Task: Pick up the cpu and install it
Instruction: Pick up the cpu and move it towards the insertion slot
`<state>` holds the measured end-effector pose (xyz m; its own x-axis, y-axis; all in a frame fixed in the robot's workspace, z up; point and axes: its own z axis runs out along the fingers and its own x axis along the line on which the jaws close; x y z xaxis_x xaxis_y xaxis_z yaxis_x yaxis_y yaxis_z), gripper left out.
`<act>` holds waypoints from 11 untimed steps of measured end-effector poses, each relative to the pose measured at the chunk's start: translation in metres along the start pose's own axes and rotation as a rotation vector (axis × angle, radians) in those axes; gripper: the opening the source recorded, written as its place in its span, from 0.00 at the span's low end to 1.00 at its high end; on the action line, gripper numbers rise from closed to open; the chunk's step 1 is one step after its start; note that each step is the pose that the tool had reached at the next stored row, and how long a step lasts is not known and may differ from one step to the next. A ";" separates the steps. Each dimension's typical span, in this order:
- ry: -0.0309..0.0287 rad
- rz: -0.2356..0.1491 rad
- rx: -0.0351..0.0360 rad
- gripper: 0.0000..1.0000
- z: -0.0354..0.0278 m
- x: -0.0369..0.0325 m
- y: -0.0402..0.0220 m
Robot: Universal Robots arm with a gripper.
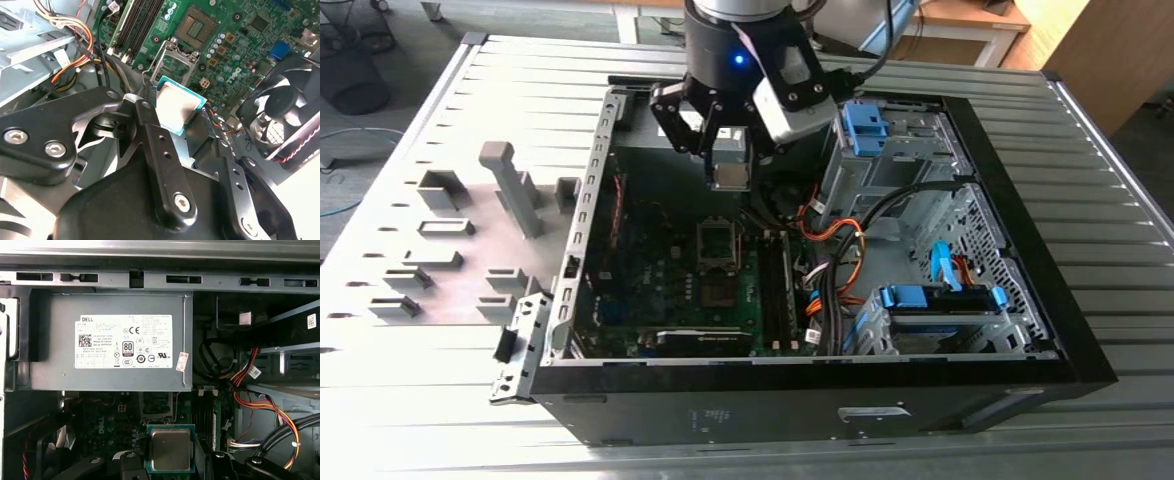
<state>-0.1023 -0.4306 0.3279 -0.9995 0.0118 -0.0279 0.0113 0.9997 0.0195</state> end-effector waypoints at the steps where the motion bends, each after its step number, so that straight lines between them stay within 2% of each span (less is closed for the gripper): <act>1: 0.0000 0.000 0.0001 0.47 0.0013 0.0003 -0.0007; 11: 0.0000 0.000 0.0000 0.47 0.0168 0.0017 -0.0073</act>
<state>-0.1036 -0.4376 0.3109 -0.9995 0.0117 -0.0279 0.0112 0.9997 0.0195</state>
